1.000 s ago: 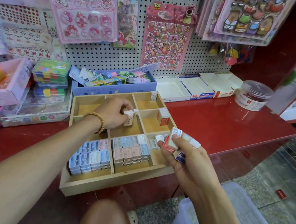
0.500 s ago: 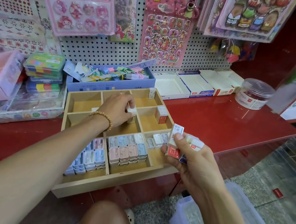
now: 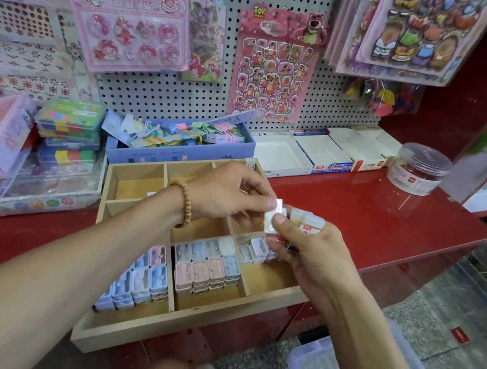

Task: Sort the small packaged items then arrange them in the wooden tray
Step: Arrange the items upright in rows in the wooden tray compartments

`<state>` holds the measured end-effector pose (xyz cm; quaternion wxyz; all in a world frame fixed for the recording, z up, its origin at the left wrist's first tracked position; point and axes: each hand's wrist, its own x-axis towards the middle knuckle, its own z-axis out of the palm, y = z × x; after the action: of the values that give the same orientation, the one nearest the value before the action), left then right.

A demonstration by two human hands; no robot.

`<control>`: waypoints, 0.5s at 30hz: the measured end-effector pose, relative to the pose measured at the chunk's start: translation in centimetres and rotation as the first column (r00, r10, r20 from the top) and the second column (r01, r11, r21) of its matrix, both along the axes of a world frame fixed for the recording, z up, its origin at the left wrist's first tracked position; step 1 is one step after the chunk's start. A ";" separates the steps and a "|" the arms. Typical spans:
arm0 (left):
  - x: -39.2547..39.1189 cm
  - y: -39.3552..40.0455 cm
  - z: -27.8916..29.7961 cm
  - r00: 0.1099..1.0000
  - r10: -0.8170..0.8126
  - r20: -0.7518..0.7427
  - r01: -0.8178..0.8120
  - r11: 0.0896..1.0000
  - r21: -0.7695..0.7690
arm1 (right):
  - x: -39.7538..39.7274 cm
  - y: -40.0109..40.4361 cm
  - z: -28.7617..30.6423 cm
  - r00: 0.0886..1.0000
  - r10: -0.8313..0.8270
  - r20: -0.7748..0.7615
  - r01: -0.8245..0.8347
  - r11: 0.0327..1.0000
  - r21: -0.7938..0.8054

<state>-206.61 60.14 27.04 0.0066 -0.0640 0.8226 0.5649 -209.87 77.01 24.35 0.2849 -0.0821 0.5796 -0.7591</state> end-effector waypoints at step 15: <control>-10.4 -7.4 -3.3 0.921 0.377 -0.102 -0.388 0.852 -0.353 | -7.6 0.2 -1.1 0.986 -0.159 -0.044 0.163 0.980 0.111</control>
<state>-217.00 52.71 23.74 -0.1298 -0.2180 0.8841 0.3923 -217.50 77.22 23.26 0.2166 -0.0317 0.6316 -0.7437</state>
